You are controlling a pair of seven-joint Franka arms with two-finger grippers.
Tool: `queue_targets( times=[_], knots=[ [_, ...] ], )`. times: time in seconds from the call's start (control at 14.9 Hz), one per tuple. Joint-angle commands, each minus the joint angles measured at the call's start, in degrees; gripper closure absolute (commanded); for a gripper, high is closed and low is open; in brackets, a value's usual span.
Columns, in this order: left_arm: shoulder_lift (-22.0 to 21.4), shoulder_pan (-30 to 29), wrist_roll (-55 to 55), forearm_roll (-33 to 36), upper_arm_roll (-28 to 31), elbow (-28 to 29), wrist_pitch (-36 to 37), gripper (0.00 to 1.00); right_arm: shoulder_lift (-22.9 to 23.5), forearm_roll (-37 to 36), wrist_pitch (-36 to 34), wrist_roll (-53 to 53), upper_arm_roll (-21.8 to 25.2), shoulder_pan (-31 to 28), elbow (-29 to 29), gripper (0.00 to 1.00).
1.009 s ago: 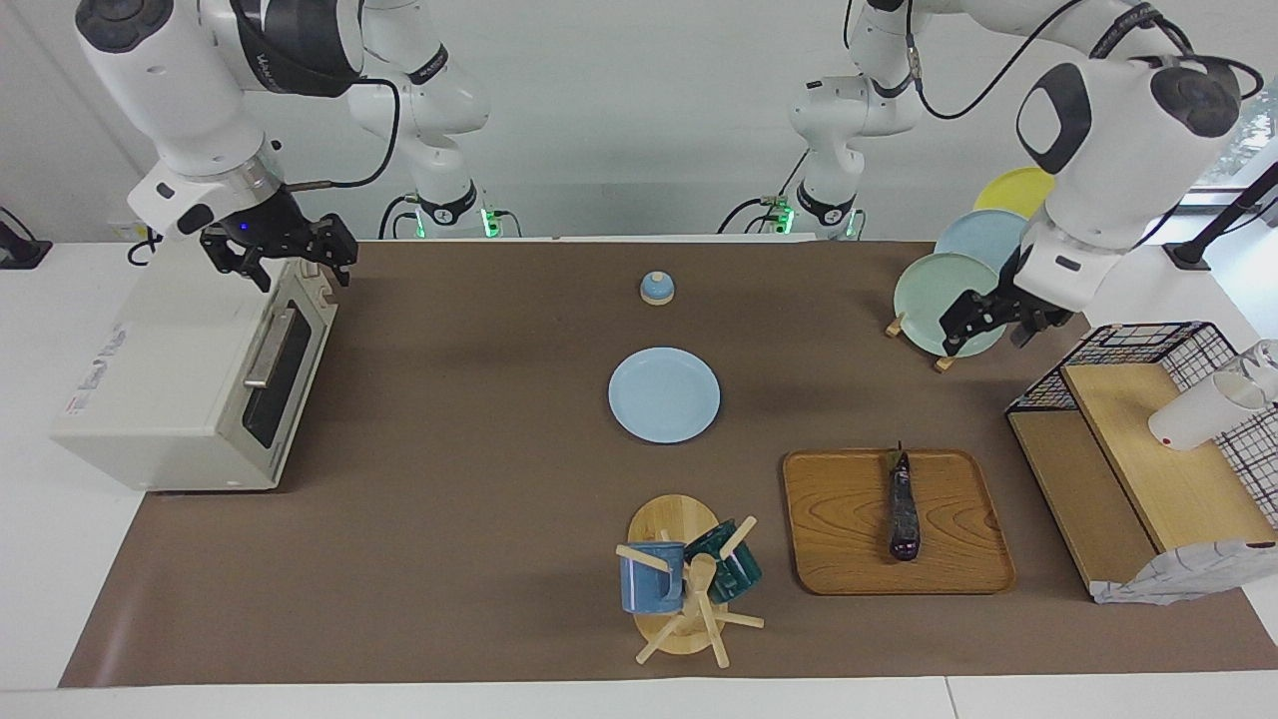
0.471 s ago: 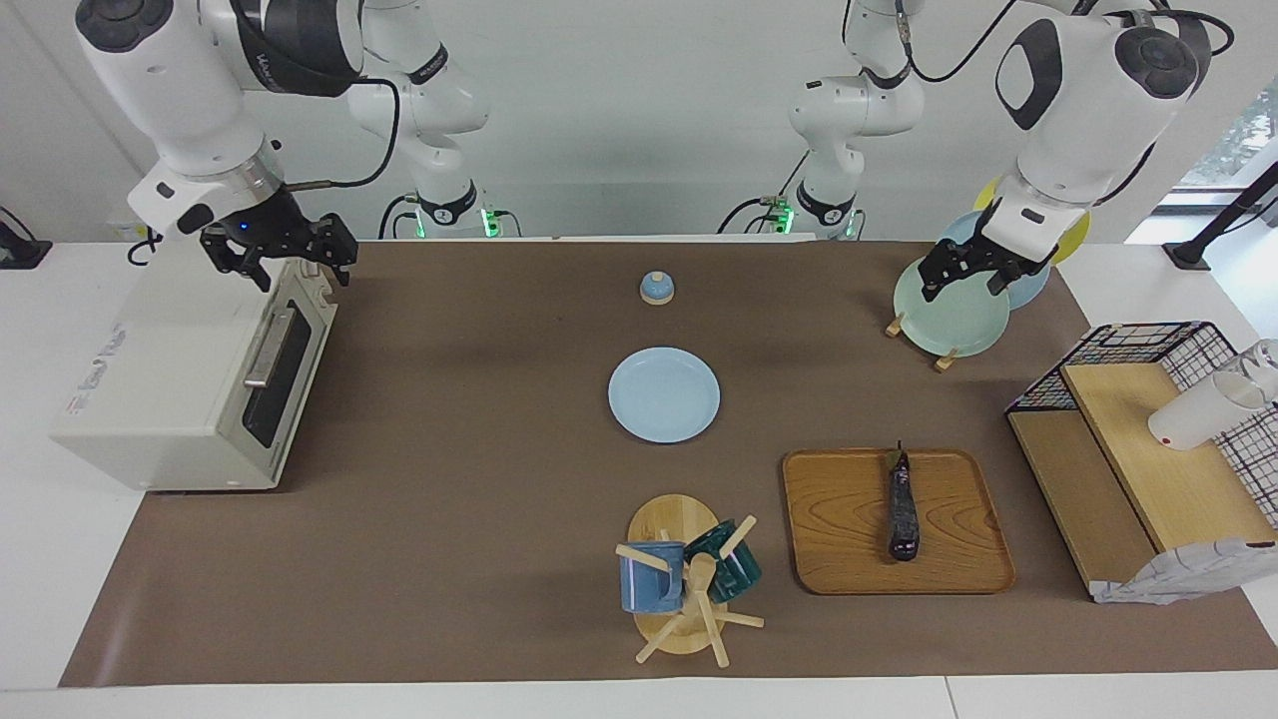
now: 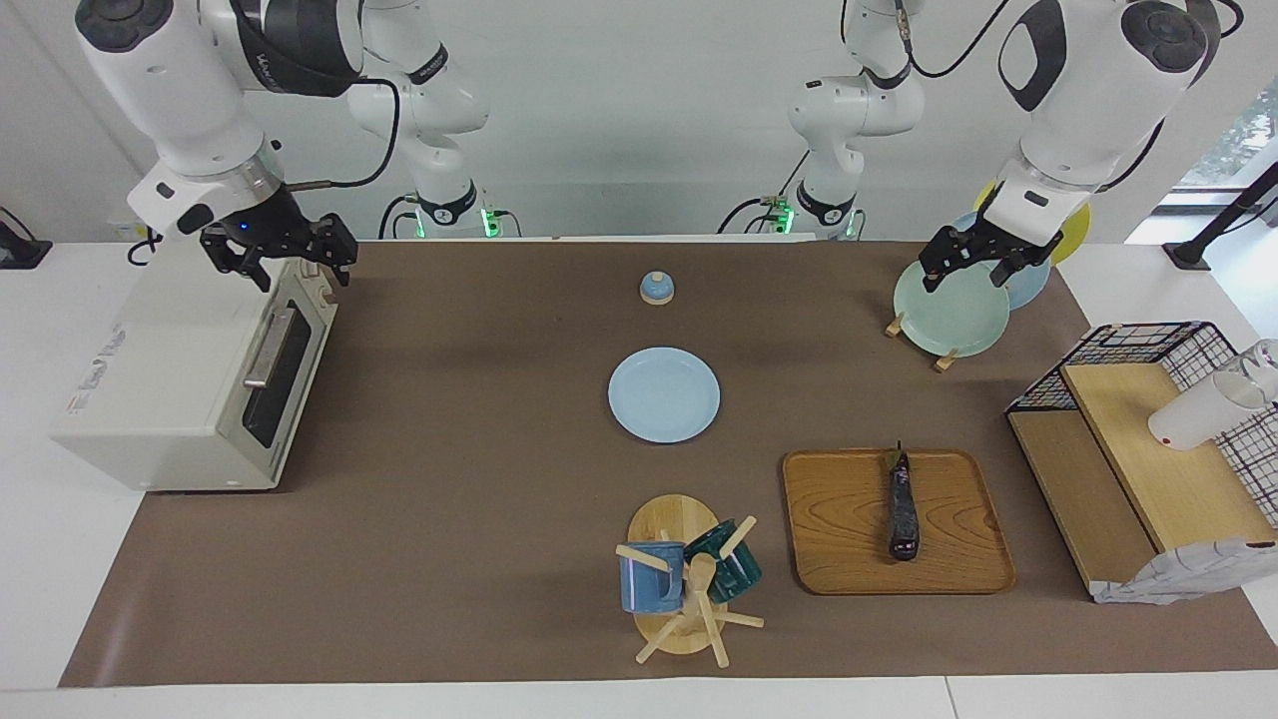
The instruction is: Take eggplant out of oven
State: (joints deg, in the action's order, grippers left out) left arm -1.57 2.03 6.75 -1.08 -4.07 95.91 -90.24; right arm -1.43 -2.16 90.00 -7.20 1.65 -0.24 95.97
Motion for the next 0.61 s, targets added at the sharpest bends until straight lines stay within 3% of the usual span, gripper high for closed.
queue_targets(
  times=[0.0,0.54],
  knots=[
    [0.3,0.8,-0.7,0.1,1.0,-1.0,1.5,0.0,-0.2,1.5,-1.0,0.9,0.0,-0.2,-0.4,0.0],
    [0.2,0.5,-1.0,0.0,1.0,-0.9,-0.6,0.0,-0.2,1.5,-1.1,0.9,0.0,-0.2,-0.4,0.0]
  ],
)
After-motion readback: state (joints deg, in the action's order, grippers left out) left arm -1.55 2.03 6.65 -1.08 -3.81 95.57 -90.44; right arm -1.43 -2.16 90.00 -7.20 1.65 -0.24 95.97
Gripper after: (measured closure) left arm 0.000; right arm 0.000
